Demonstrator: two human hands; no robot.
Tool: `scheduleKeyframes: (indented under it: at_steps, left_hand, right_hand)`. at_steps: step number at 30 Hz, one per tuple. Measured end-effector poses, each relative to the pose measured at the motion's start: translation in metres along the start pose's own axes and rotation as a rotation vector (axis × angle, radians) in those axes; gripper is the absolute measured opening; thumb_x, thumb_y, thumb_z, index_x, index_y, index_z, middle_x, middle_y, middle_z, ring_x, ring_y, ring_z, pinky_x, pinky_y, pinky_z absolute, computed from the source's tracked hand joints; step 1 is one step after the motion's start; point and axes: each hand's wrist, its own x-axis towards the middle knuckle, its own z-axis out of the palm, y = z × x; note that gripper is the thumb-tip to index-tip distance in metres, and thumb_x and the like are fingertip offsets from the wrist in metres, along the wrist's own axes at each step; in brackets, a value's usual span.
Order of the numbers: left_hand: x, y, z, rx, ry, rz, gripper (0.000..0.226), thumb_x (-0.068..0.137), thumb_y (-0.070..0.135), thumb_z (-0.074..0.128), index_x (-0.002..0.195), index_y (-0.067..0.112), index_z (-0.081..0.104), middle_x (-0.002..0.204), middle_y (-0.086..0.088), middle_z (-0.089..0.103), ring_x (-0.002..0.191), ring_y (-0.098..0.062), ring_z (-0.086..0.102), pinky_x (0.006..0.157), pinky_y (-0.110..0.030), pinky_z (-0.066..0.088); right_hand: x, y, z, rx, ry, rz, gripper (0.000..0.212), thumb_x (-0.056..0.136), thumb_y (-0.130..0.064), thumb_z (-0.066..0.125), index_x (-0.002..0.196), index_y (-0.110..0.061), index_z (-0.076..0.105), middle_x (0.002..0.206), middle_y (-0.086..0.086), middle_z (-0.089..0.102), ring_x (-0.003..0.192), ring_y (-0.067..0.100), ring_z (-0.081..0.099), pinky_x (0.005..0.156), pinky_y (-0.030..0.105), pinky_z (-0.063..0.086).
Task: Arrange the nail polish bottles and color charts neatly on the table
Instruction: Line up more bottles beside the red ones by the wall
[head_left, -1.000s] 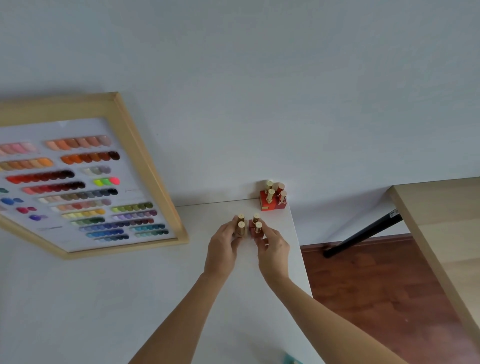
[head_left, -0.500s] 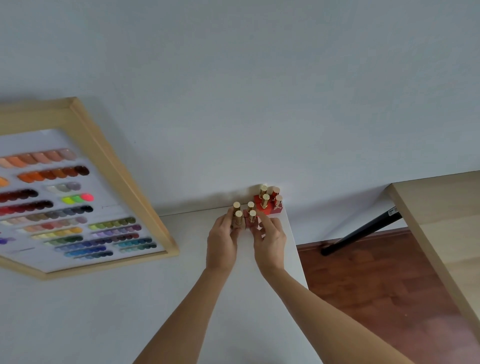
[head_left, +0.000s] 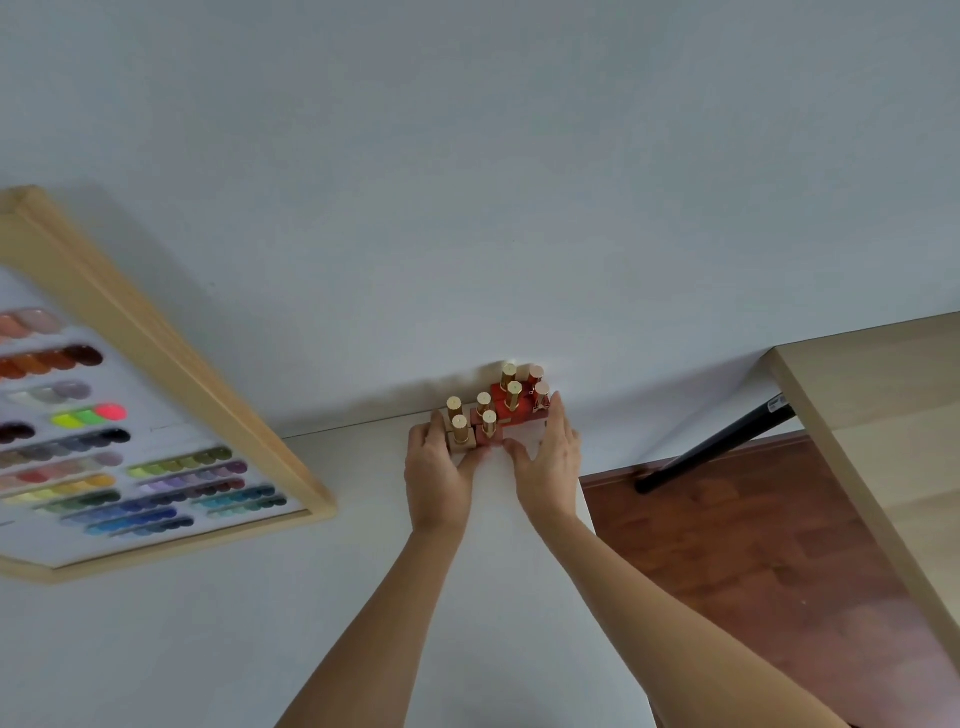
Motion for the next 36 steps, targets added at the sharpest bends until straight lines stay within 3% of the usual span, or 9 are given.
scheduleKeyframes:
  at_steps: [3,6,10,13,17,22,27,32,36]
  left_hand:
    - [0.004,0.004,0.002,0.005,0.026,-0.003,0.055,0.069,0.024,0.083,0.118,0.014,0.060,0.101,-0.007,0.057,0.088,-0.024,0.064,0.081,-0.034,0.054]
    - [0.010,0.006,0.003,-0.002,0.034,-0.017,0.052,0.068,0.029,0.084,0.113,0.014,0.062,0.098,-0.005,0.058,0.086,-0.023,0.064,0.080,-0.034,0.054]
    - [0.015,0.005,0.003,-0.004,0.029,-0.031,0.050,0.067,0.031,0.084,0.111,0.016,0.064,0.096,-0.005,0.059,0.085,-0.023,0.063,0.080,-0.037,0.055]
    - [0.015,0.005,0.004,-0.004,0.036,-0.020,0.054,0.066,0.030,0.085,0.114,0.015,0.063,0.097,-0.005,0.059,0.087,-0.022,0.063,0.081,-0.034,0.054]
    - [0.008,0.002,0.004,-0.011,0.035,0.001,0.059,0.067,0.027,0.084,0.119,0.012,0.061,0.101,-0.006,0.059,0.090,-0.021,0.063,0.085,-0.035,0.055]
    - [0.007,0.000,0.001,-0.007,0.020,0.012,0.049,0.076,0.014,0.078,0.121,0.012,0.060,0.104,-0.009,0.060,0.092,-0.024,0.065,0.087,-0.040,0.056]
    - [0.010,0.000,-0.004,-0.014,0.002,-0.004,0.035,0.078,0.012,0.075,0.111,0.014,0.065,0.100,-0.007,0.063,0.089,-0.022,0.064,0.083,-0.041,0.056]
    - [0.011,0.001,-0.005,-0.001,0.014,0.017,0.032,0.080,0.009,0.072,0.111,0.012,0.066,0.101,-0.009,0.064,0.086,-0.021,0.063,0.083,-0.038,0.056]
    - [0.015,0.003,-0.005,0.006,0.013,0.007,0.032,0.081,0.008,0.071,0.112,0.011,0.065,0.100,-0.011,0.064,0.085,-0.021,0.063,0.082,-0.036,0.055]
  right_hand:
    - [0.004,0.003,0.002,0.002,0.033,0.027,0.071,0.088,-0.020,0.062,0.146,-0.019,0.021,0.114,0.009,0.056,0.107,0.025,0.049,0.088,0.020,0.026]
    - [0.010,0.006,0.000,-0.046,0.069,0.011,0.061,0.089,-0.023,0.060,0.143,-0.019,0.030,0.092,0.002,0.057,0.094,0.024,0.054,0.075,0.015,0.020]
    - [0.016,0.005,-0.004,-0.010,0.060,-0.023,0.056,0.088,-0.014,0.062,0.139,-0.015,0.039,0.093,0.006,0.066,0.088,0.026,0.059,0.087,0.029,0.039]
    - [0.016,0.004,-0.007,-0.015,0.052,-0.037,0.059,0.086,-0.016,0.064,0.139,-0.014,0.038,0.098,0.008,0.065,0.090,0.025,0.059,0.080,0.015,0.028]
    - [0.005,0.001,-0.007,0.097,0.103,-0.075,0.059,0.082,-0.008,0.068,0.132,-0.016,0.037,0.126,0.004,0.045,0.096,0.017,0.055,0.084,0.026,0.047]
    - [-0.017,-0.005,-0.007,0.103,0.192,-0.215,0.024,0.086,-0.016,0.064,0.105,-0.023,0.052,0.099,-0.006,0.049,0.077,0.004,0.051,0.064,0.020,0.046]
    - [-0.007,-0.031,-0.020,0.064,0.087,-0.409,0.027,0.086,-0.029,0.065,0.111,-0.020,0.059,0.077,-0.012,0.053,0.065,0.000,0.050,0.060,0.008,0.039]
    - [0.006,-0.044,-0.027,-0.094,-0.012,-0.416,0.019,0.085,-0.029,0.066,0.100,-0.017,0.069,0.079,-0.002,0.062,0.067,0.013,0.055,0.059,0.031,0.048]
    - [0.014,-0.048,-0.029,-0.202,-0.069,-0.487,0.013,0.087,-0.022,0.063,0.095,-0.014,0.068,0.085,0.001,0.064,0.073,0.022,0.056,0.059,0.034,0.046]
